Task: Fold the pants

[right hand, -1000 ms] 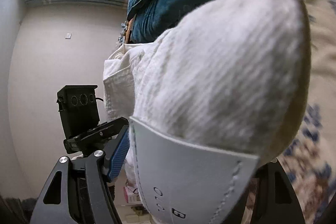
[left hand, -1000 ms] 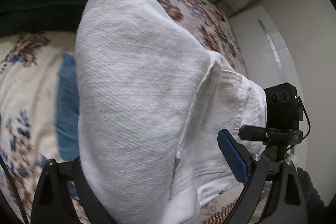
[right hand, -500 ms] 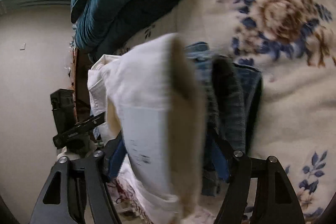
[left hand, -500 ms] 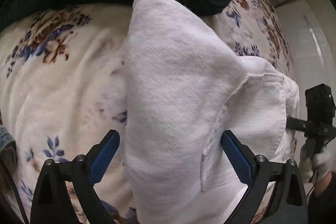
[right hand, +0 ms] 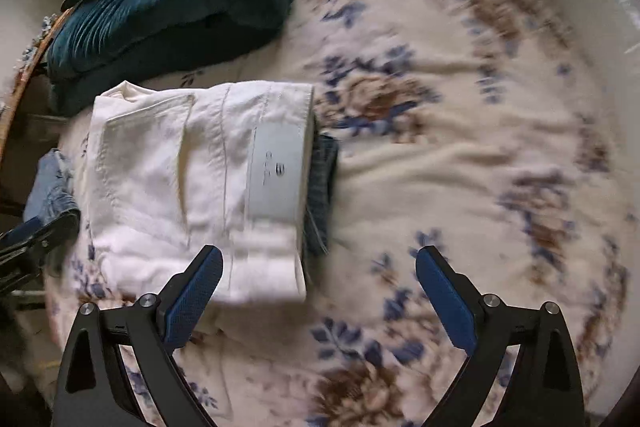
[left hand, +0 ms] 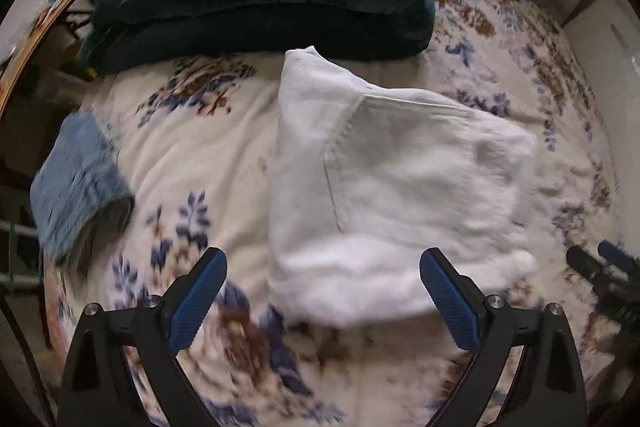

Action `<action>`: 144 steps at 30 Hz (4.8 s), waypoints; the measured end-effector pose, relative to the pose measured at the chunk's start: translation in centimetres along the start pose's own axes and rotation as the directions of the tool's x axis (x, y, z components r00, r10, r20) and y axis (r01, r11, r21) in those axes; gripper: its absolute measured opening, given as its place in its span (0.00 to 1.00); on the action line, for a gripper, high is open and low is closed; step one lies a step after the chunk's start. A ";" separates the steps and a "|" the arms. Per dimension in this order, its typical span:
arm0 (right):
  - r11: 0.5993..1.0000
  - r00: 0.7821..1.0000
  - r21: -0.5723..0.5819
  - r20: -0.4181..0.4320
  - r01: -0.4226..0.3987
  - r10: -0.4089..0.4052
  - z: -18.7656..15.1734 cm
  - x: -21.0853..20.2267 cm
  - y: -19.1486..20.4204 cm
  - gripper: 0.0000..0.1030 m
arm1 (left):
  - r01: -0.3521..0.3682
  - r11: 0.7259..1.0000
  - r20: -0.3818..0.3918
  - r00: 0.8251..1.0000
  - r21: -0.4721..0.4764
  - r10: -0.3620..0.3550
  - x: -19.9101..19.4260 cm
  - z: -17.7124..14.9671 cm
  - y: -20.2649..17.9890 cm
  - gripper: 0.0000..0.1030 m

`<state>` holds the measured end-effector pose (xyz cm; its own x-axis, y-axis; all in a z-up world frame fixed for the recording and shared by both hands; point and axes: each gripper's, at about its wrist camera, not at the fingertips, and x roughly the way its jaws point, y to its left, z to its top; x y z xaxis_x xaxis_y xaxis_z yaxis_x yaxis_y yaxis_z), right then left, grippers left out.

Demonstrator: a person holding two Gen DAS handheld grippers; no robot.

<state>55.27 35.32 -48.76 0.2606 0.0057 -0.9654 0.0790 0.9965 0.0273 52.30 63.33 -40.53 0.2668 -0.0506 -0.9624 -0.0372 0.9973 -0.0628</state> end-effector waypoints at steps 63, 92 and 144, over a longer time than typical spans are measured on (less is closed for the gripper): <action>0.998 0.916 -0.062 0.400 0.015 0.011 -21.0 -48.9 -3.7 0.99 | -0.109 0.994 0.428 0.899 0.006 0.096 -34.6 -20.1 -8.9 1.00; 0.997 0.937 -0.045 0.346 0.066 -0.047 -17.1 -41.0 -2.3 1.00 | -0.148 0.989 0.373 0.917 -0.007 0.140 -30.0 -17.3 -8.3 1.00; 0.997 0.939 -0.053 0.343 0.062 -0.041 -17.6 -40.3 -2.4 1.00 | -0.144 0.990 0.385 0.913 -0.009 0.136 -29.8 -16.6 -7.8 1.00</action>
<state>27.68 34.16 -14.46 0.5711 -0.0636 -0.8184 0.0442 0.9979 -0.0468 28.69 56.17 -15.74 0.6095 0.1097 -0.7852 -0.0836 0.9938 0.0740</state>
